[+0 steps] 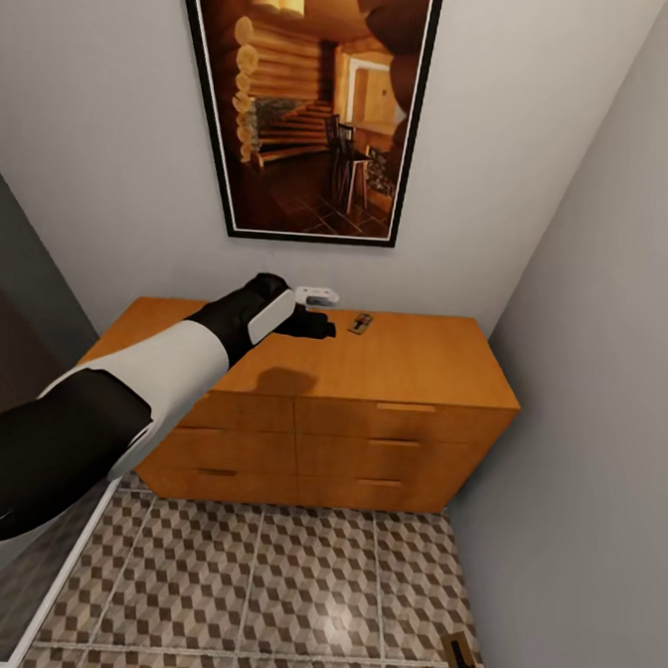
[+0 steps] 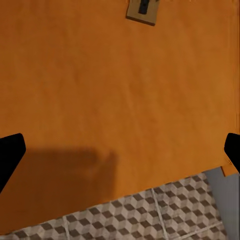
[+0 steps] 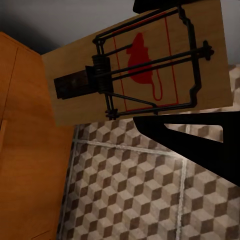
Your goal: Take the four mousetraps from the cabinet in the bathroom and place them on the bathroom floor. Make sure all four end up on the same floor surface, and ensure that at least two of them are either under or directly next to the same bathroom sink.
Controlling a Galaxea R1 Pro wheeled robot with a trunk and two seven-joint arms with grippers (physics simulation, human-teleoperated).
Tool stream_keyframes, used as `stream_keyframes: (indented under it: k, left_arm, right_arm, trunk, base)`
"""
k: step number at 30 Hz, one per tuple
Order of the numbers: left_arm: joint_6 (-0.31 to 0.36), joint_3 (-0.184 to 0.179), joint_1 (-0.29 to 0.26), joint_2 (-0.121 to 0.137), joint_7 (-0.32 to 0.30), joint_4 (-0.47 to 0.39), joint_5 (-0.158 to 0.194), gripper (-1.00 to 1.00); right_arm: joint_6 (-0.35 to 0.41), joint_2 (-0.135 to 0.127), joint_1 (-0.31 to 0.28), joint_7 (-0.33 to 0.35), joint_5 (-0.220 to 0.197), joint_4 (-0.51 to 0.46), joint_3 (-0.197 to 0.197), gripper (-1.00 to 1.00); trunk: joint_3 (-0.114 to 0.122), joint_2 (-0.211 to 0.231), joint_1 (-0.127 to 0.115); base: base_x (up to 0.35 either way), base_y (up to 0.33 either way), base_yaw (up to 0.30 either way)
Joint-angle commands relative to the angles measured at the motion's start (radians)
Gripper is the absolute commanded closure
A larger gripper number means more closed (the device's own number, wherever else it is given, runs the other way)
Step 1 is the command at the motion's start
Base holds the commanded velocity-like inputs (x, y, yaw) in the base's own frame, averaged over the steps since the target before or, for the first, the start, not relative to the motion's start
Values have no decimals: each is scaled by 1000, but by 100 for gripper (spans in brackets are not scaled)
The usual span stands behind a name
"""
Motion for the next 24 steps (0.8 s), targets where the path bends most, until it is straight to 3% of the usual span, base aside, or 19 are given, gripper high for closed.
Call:
stream_keyframes:
  k: [1,14,24]
  left_arm:
    - [0,-4,-1,0,4,-1,10,-100]
    - [-9,-4,2,0,-24,0,10,-100]
    - [-9,-4,3,0,-24,1,8,-100]
  right_arm:
    - [-2,0,-1,-5,9,1,-3,100]
    - [-2,0,-1,-4,9,1,-2,100]
    - [-2,0,-1,-4,9,1,-1,100]
  trunk:
    - [-2,-2,1]
    - [-2,-2,1]
    - [-2,-2,1]
  base:
    - [0,0,0]
    - [35,-8,0]
    - [185,-177,0]
